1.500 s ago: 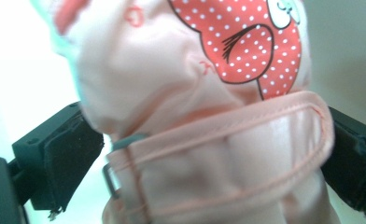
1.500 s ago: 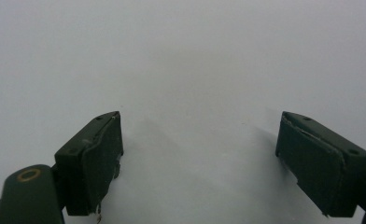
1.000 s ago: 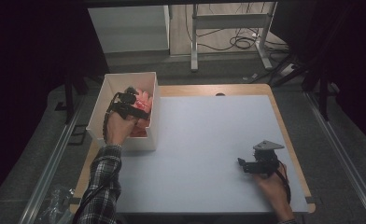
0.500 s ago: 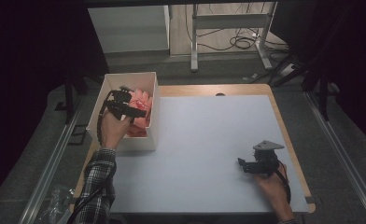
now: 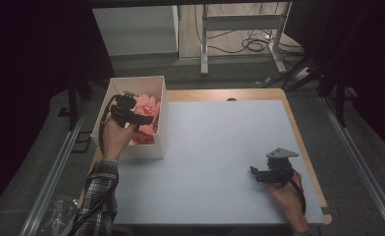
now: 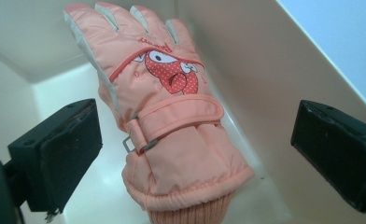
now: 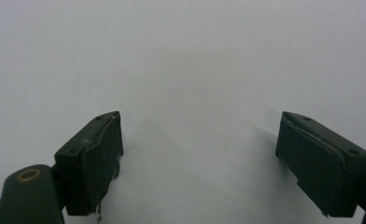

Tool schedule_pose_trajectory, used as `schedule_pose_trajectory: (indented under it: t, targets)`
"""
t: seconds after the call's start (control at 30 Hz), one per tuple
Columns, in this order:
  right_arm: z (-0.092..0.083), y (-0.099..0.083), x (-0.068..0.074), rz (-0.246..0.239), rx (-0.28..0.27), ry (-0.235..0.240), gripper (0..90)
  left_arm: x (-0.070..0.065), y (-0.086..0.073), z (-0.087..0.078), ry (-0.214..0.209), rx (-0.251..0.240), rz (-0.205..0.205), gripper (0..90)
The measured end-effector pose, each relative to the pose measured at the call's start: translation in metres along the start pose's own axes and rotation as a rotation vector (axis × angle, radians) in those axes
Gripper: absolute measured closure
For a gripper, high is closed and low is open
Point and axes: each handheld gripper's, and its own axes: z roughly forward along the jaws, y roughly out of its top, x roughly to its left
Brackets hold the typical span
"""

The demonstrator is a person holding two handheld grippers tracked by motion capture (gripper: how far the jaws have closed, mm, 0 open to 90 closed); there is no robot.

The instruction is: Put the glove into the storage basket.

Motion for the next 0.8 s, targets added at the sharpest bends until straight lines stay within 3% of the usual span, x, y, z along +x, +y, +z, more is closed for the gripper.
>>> schedule_pose_trajectory:
  t: [0.8]
  targets:
    - [0.000,0.000,0.000,-0.002,0.000,-0.001,15.0,-0.011,-0.009,-0.026,-0.057,-0.075,0.044,1.4]
